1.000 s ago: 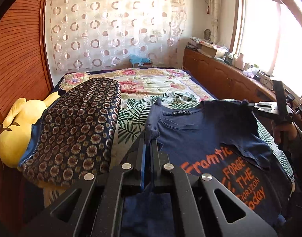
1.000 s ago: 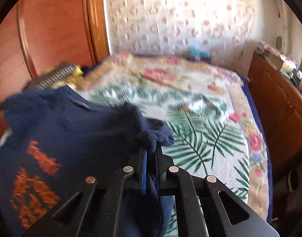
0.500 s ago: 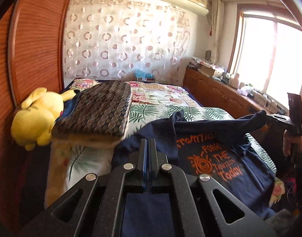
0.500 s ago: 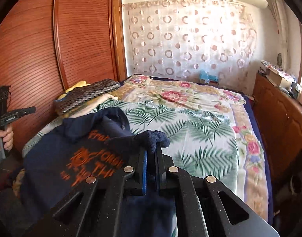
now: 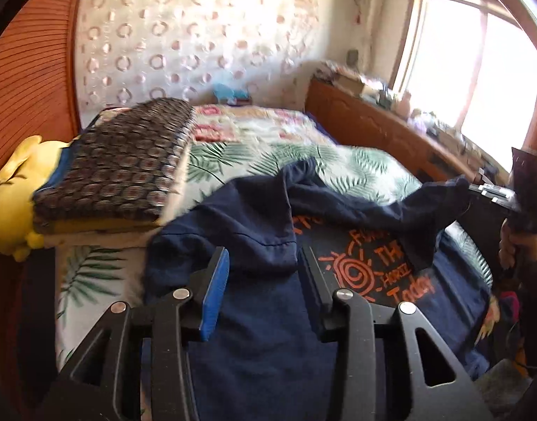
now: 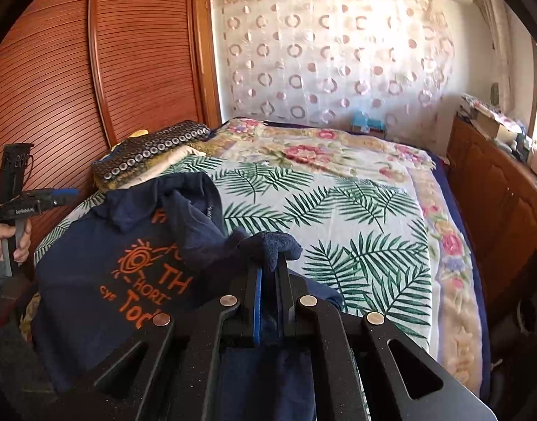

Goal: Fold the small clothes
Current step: 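Lift the hem with the right tool toward the collar while the left tool holds, then lay the folded shirt down and open both tools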

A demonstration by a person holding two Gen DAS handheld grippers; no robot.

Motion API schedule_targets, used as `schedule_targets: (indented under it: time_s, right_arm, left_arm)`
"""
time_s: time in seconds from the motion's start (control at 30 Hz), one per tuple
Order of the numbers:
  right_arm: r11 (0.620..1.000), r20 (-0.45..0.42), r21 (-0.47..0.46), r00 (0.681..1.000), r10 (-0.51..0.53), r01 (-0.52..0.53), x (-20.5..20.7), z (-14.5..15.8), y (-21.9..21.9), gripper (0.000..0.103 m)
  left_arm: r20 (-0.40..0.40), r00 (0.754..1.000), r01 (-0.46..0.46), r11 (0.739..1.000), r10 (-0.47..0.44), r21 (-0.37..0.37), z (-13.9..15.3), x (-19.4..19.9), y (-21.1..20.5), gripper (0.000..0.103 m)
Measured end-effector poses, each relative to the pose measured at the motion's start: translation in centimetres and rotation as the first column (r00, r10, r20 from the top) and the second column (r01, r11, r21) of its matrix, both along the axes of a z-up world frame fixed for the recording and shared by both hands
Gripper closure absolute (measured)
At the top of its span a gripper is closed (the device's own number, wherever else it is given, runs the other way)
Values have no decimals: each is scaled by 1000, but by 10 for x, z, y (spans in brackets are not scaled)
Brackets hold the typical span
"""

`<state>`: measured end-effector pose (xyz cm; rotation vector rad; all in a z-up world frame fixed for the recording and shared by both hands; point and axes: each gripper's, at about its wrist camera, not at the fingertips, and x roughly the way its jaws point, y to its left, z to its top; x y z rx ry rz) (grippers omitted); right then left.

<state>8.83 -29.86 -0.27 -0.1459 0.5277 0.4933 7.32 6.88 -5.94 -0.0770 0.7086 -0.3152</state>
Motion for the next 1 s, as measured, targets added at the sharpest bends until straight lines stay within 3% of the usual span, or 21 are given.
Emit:
schedule_targets:
  time_s: [0.17,0.37,0.43,0.5,0.53,0.73,0.87,1.0]
  right_arm:
    - [1000,-20,5,1000,-11,11,6,-2,0,97]
    - [1000,-23,14,1000,-10,11,9,-2,7,97]
    - [1000,-21,18,1000,-9,10,9,-2,7,97]
    - [1000,-19,18,1000,-7,7,11,-5,7,97]
    - [1000,-17,15,1000,-8,8,12,-6,7,97]
    - [1000,9,-5,1000,-3,3,8,-3,7,97]
    - [1000,56,12,998,-1,0,-5,9,2,97]
    - [999,93,46,996,-3,-1,-26,18,-9,97]
  left_arm:
    - [-59,996,64,997,-61,50,-17,30,-36,61]
    - [-129,989,104,975,-79,197,-46,58,-67,61]
    - [-110,990,108,966,-84,235,-48,59,-71,61]
    - [-91,992,102,961,-81,256,-44,58,-72,75]
    - [-83,993,101,961,-82,256,-40,57,-71,99]
    - [14,998,57,980,-60,193,-2,29,-45,100]
    - [127,991,18,996,-30,93,41,-13,-14,100]
    - [186,982,3,998,-15,64,59,-49,3,100]
